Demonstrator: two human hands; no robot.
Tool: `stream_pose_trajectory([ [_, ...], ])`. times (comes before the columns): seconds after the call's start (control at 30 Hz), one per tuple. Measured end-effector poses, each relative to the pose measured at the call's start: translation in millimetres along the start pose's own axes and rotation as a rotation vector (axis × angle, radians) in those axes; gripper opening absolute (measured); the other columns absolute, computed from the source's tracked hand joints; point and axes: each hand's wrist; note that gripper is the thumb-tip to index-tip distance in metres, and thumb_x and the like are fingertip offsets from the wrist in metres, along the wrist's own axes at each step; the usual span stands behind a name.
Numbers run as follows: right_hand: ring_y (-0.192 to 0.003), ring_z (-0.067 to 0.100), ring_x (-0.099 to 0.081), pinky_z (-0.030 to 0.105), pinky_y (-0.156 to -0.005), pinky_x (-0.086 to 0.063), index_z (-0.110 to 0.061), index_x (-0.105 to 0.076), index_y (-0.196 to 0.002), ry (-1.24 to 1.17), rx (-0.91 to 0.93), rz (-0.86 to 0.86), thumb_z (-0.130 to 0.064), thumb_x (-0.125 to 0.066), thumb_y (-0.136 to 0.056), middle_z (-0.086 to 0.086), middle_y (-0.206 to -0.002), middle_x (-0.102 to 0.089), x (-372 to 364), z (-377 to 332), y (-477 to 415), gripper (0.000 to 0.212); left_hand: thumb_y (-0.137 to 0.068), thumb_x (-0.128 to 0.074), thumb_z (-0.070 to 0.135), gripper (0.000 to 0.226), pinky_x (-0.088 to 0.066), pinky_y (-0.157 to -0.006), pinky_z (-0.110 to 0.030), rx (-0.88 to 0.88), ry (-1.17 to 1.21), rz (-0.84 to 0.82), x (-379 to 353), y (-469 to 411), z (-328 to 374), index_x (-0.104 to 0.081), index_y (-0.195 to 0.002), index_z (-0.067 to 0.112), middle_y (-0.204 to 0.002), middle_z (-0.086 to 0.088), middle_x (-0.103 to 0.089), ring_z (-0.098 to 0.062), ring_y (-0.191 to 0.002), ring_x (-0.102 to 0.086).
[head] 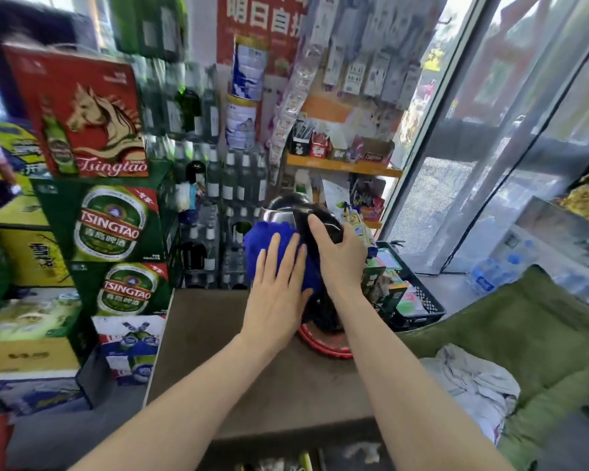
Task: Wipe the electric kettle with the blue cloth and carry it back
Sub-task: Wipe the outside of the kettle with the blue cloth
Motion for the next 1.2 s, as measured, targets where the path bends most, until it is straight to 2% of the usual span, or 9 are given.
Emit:
stream_pose_trajectory([
  [0.13,-0.067,-0.009,-0.059,0.005,-0.062,-0.041,-0.012,-0.069,-0.09,-0.031,0.097,0.002,-0.044,-0.071,-0.09,-0.011,-0.078,-0.066,-3,-19,-1,0.031,-0.09,-0.058,0.034,0.078,-0.016,-0.118,-0.055,-0.008,-0.05,0.037,-1,5,-8,-0.019,-0.151,0.007,-0.161,-0.011,-0.011,-0.037,-0.148,-0.008],
  [0.3,-0.071,-0.005,-0.061,0.012,-0.066,-0.045,-0.027,-0.063,-0.081,-0.102,0.15,0.076,-0.045,-0.069,-0.092,-0.013,-0.077,-0.066,-1,-47,-7,0.022,-0.095,-0.045,0.036,0.073,-0.012,-0.121,-0.052,0.037,0.008,0.149,46,-57,-19,-0.013,-0.154,0.007,-0.162,-0.012,-0.01,-0.036,-0.15,-0.002],
  [0.43,-0.068,-0.014,-0.057,0.006,-0.065,-0.041,-0.025,-0.064,-0.084,-0.153,0.201,0.131,-0.044,-0.07,-0.092,-0.016,-0.076,-0.065,7,-79,-22,0.021,-0.097,-0.035,0.039,0.069,-0.011,-0.121,-0.05,0.053,0.001,0.238,81,-96,-16,-0.012,-0.153,0.005,-0.162,-0.015,-0.015,-0.036,-0.15,-0.003],
  [0.57,-0.081,0.004,-0.066,0.023,-0.078,-0.052,-0.021,-0.07,-0.091,-0.175,0.238,0.143,-0.051,-0.07,-0.088,-0.011,-0.085,-0.07,17,-97,-41,0.03,-0.099,-0.031,0.038,0.068,-0.008,-0.121,-0.05,0.019,-0.074,0.261,90,-101,-5,-0.01,-0.152,0.001,-0.162,-0.018,-0.011,-0.039,-0.149,-0.001],
  [0.67,-0.078,0.008,-0.065,0.028,-0.077,-0.053,-0.02,-0.071,-0.085,-0.169,0.256,0.137,-0.052,-0.069,-0.088,-0.012,-0.078,-0.069,22,-97,-49,0.032,-0.097,-0.036,0.038,0.068,-0.01,-0.121,-0.051,0.025,-0.063,0.263,93,-100,-2,-0.014,-0.153,0.005,-0.162,-0.014,-0.013,-0.037,-0.15,-0.004],
  [0.83,-0.065,0.018,-0.06,0.039,-0.068,-0.048,-0.02,-0.07,-0.068,-0.245,0.136,0.112,-0.062,-0.07,-0.079,-0.005,-0.065,-0.066,25,-86,-55,0.043,-0.097,-0.026,0.04,0.062,-0.02,-0.118,-0.05,0.179,0.097,0.232,123,-144,-5,-0.026,-0.15,0.007,-0.159,-0.011,-0.027,-0.036,-0.147,-0.019],
  [0.93,-0.063,0.023,-0.057,0.046,-0.067,-0.048,-0.024,-0.073,-0.06,-0.356,0.023,0.081,-0.063,-0.075,-0.069,-0.002,-0.062,-0.066,28,-86,-64,0.04,-0.097,-0.029,0.041,0.062,-0.021,-0.118,-0.049,0.087,0.024,0.205,123,-145,-2,-0.027,-0.15,0.009,-0.158,-0.009,-0.027,-0.035,-0.147,-0.017],
  [1.07,-0.076,0.028,-0.07,0.054,-0.084,-0.058,-0.024,-0.079,-0.065,-0.468,-0.108,0.091,-0.058,-0.08,-0.064,0.004,-0.077,-0.077,37,-86,-81,0.034,-0.096,-0.035,0.042,0.065,-0.017,-0.118,-0.055,-0.067,-0.148,0.14,103,-97,12,-0.025,-0.152,0.011,-0.16,-0.009,-0.023,-0.037,-0.149,-0.012],
  [1.2,-0.068,0.023,-0.063,0.04,-0.07,-0.051,-0.02,-0.077,-0.061,-0.511,-0.182,0.078,-0.056,-0.082,-0.064,0.006,-0.074,-0.073,34,-75,-80,0.036,-0.096,-0.037,0.044,0.066,-0.017,-0.118,-0.055,-0.015,-0.16,0.1,100,-94,12,-0.025,-0.151,0.011,-0.16,-0.009,-0.023,-0.037,-0.149,-0.01],
])
Point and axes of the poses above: each hand's wrist, its own y-axis away from the middle knuckle, its own x-axis out of the back of the hand, z = x × y
